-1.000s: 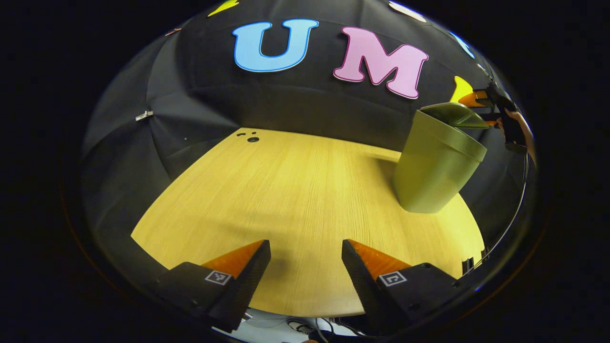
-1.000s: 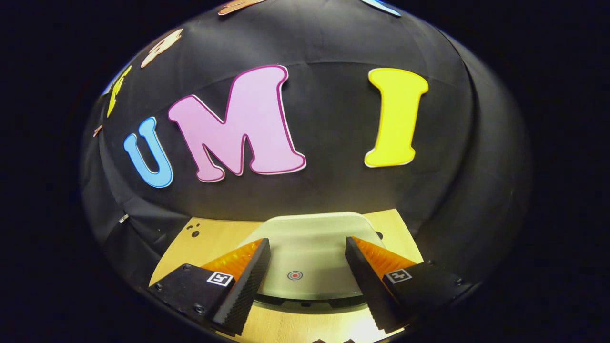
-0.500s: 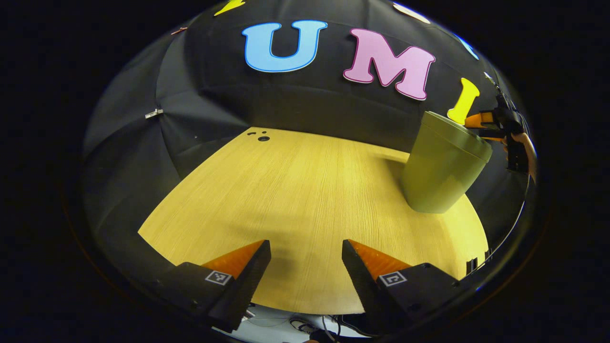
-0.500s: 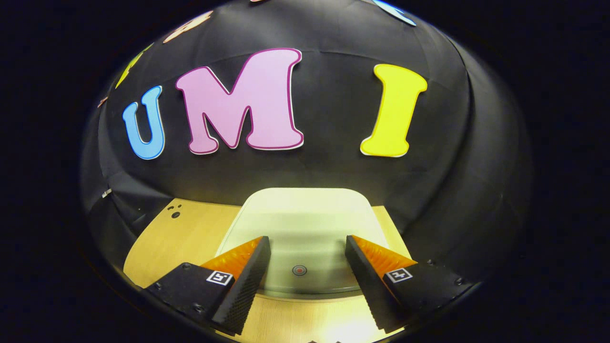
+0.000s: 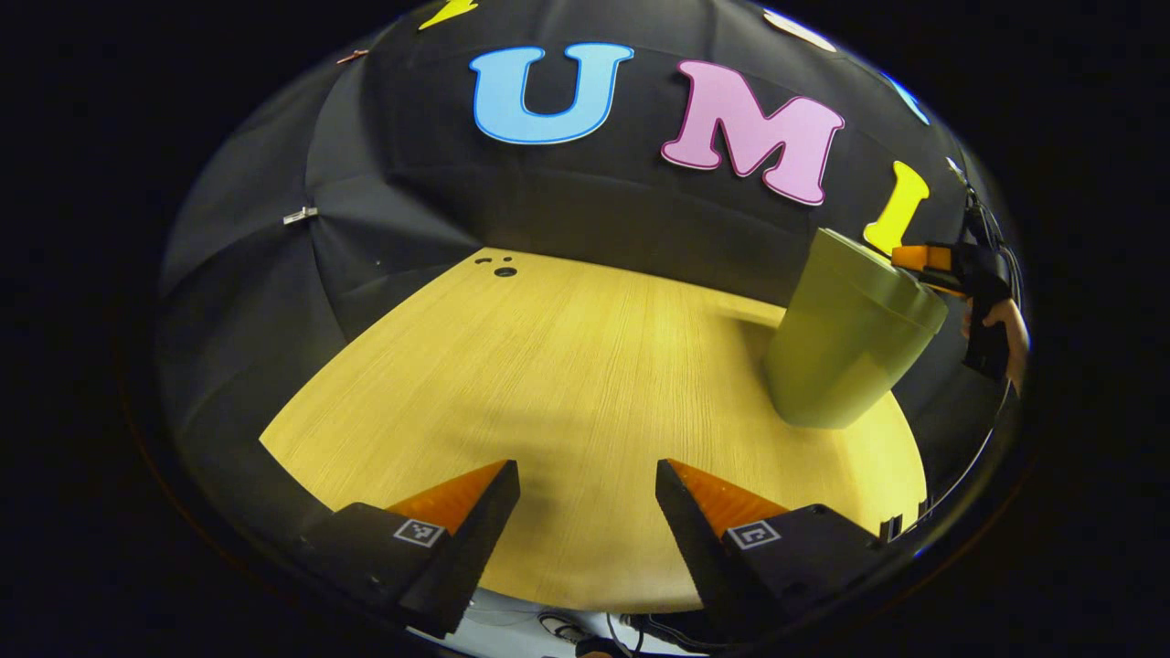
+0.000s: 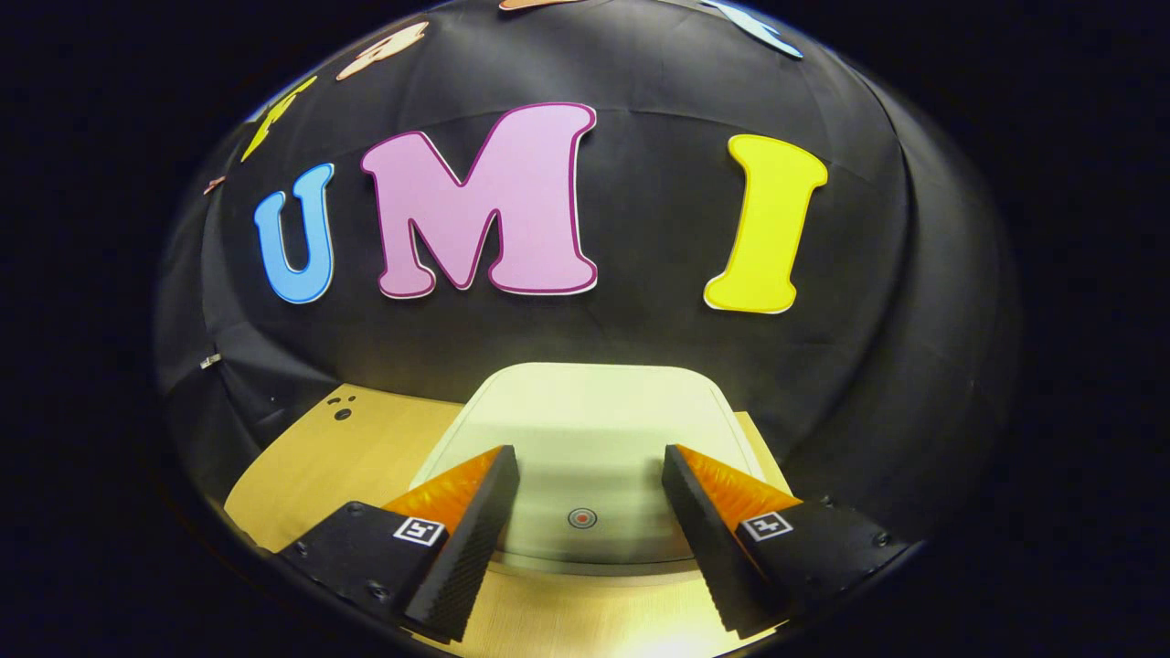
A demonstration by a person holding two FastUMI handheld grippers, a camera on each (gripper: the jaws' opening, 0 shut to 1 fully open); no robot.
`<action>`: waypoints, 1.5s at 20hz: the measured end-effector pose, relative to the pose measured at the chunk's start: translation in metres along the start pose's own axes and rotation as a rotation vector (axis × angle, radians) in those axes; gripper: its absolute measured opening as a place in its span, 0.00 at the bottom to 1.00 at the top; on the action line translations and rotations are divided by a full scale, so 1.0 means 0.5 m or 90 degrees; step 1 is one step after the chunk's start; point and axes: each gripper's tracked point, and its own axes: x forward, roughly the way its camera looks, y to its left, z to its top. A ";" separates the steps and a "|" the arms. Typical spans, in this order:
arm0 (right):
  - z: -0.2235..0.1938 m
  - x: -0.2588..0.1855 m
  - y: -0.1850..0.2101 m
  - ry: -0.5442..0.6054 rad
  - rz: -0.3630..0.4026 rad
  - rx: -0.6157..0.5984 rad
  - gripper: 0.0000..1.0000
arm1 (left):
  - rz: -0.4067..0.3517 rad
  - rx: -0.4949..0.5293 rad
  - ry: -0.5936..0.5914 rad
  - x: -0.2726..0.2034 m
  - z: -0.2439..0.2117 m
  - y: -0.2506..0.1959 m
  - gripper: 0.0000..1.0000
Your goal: Press the lid of the desktop garbage bin to open it, pick up the crumpled paper on the desktop and throw it into the bin, then pick up the pop can on the desktop and drop it into the bin, and finally close the garbage bin lid.
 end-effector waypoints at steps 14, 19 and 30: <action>0.025 -0.141 0.057 -0.097 0.009 0.032 0.99 | -0.008 0.011 -0.188 -0.049 0.221 -0.074 0.96; -0.002 -0.257 0.119 -0.110 0.011 0.056 0.99 | -0.020 0.057 -0.233 -0.106 0.246 -0.049 0.96; -0.202 -0.392 0.239 -0.032 -0.001 0.046 0.99 | -0.102 0.078 -0.195 -0.150 0.117 -0.028 0.96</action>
